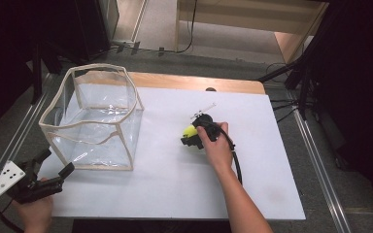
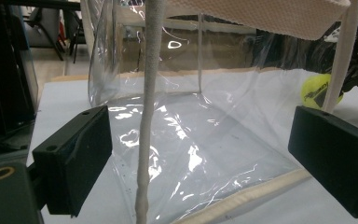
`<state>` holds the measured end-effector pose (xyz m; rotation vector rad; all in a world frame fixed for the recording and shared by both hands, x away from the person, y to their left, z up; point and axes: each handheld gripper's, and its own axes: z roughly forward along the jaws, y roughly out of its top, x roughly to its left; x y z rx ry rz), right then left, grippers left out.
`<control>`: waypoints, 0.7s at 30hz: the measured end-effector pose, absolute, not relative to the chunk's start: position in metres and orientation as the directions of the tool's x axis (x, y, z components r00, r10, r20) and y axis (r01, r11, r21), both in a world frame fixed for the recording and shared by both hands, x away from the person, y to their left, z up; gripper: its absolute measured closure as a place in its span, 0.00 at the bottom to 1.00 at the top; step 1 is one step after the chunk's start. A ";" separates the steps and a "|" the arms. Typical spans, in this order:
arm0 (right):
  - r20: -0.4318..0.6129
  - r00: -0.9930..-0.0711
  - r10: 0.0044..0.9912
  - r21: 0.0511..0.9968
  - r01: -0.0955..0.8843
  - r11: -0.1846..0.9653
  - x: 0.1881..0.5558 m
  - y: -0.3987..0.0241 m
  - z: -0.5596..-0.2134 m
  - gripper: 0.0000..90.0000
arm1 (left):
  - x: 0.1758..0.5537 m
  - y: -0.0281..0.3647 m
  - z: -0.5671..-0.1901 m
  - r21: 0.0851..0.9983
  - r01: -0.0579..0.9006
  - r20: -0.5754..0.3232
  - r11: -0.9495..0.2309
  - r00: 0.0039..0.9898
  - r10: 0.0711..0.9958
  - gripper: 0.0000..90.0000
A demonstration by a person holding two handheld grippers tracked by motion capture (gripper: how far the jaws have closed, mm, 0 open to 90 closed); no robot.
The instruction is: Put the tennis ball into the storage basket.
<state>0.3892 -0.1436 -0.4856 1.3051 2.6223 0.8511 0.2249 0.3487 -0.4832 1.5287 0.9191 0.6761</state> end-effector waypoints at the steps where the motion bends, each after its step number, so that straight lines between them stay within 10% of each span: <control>1: 0.166 -0.630 0.759 0.519 0.710 0.476 0.389 -0.143 -0.485 0.26 | 0.225 0.349 -0.483 0.984 0.179 -0.077 -0.021 0.524 0.848 0.07; 21: 0.180 -0.682 0.709 0.542 0.670 0.507 0.384 -0.117 -0.480 0.26 | 0.225 0.349 -0.483 0.984 0.179 -0.076 -0.023 0.525 0.847 0.07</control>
